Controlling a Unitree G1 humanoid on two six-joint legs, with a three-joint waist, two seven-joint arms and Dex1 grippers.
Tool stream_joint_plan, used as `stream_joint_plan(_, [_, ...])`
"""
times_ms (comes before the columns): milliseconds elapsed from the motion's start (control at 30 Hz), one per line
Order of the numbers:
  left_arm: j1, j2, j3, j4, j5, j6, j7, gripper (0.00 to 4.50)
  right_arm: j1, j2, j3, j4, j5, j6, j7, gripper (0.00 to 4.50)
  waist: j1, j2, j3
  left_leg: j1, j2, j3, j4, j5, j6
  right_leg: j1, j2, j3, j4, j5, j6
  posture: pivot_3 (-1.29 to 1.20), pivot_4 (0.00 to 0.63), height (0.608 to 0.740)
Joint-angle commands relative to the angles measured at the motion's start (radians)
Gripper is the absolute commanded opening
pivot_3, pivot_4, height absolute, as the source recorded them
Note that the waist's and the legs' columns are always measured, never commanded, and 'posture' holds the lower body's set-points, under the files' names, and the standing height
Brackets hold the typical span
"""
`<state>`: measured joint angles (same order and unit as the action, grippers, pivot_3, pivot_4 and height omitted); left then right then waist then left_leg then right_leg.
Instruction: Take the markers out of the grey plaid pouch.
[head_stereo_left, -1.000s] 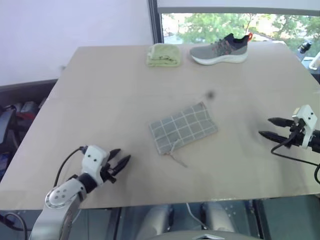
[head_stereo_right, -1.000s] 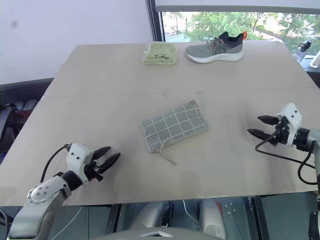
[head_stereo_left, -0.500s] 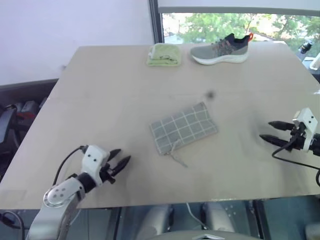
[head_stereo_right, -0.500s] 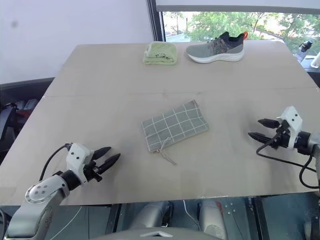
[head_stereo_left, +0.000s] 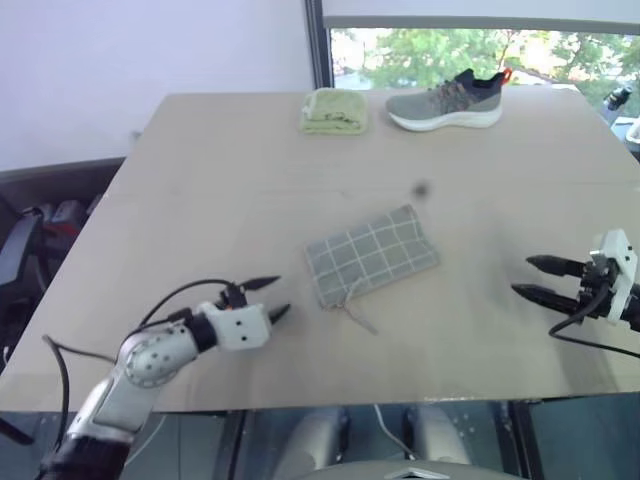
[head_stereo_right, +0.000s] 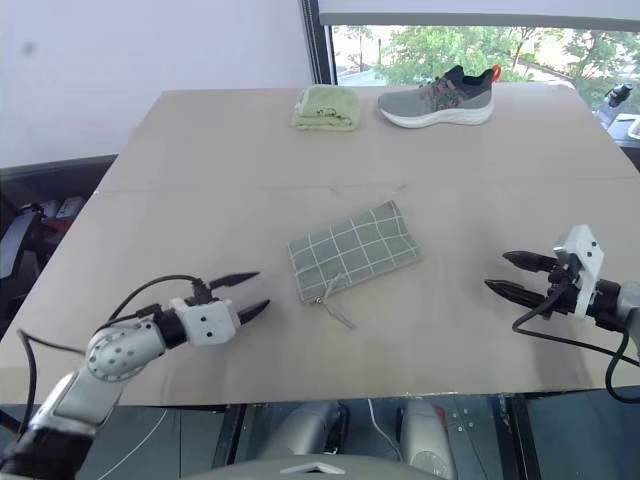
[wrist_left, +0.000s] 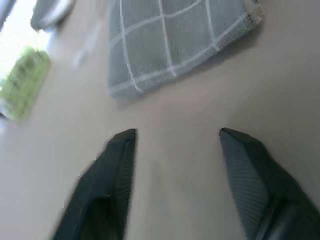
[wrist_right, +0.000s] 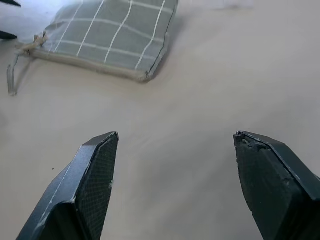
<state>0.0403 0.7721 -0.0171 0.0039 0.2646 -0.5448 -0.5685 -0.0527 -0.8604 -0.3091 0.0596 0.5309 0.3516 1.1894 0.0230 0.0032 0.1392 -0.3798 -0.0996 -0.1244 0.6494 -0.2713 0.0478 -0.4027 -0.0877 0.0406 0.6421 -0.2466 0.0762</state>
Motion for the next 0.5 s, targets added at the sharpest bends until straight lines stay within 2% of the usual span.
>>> stream_joint_plan(33, [-0.072, 0.052, -0.045, 0.158, 0.194, -0.149, 0.123, 4.47, 0.021, -0.01, -0.054, -0.045, 0.024, 0.009, -0.013, 3.75, 0.0, 0.001, 0.0, 0.0, 0.0, 0.0, 0.0, 0.0, 0.0, 0.0, 0.0, 0.0, 0.0, 0.0, 0.0, 0.0, 0.15, 0.74])
stream_joint_plan(233, [-0.252, 0.049, -0.201, 0.309, 0.397, -0.34, 0.237, 4.47, 0.02, -0.013, -0.065, -0.054, 0.026, 0.014, -0.026, 3.75, 0.004, 0.004, -0.003, 0.002, 0.0, 0.0, 0.0, 0.002, 0.003, 0.001, 0.0, -0.001, 0.001, 0.0, 0.0, 0.0, 0.15, 0.74])
stream_joint_plan(367, [-0.377, -0.021, -0.309, 0.417, 0.527, -0.408, 0.339, 4.47, 0.0, -0.012, -0.054, -0.057, 0.024, 0.011, -0.028, 3.75, 0.018, 0.008, -0.005, 0.003, -0.001, 0.0, 0.001, 0.002, 0.003, 0.003, 0.0, -0.001, 0.001, 0.0, 0.0, 0.0, 0.15, 0.74])
stream_joint_plan(500, [-0.464, -0.083, -0.371, 0.505, 0.589, -0.445, 0.422, 4.47, -0.021, -0.006, -0.039, -0.066, 0.02, 0.012, -0.033, 3.75, 0.03, 0.009, -0.007, 0.003, -0.003, -0.001, 0.003, 0.002, 0.003, 0.006, 0.001, -0.003, 0.0, 0.0, 0.001, 0.0, 0.15, 0.74])
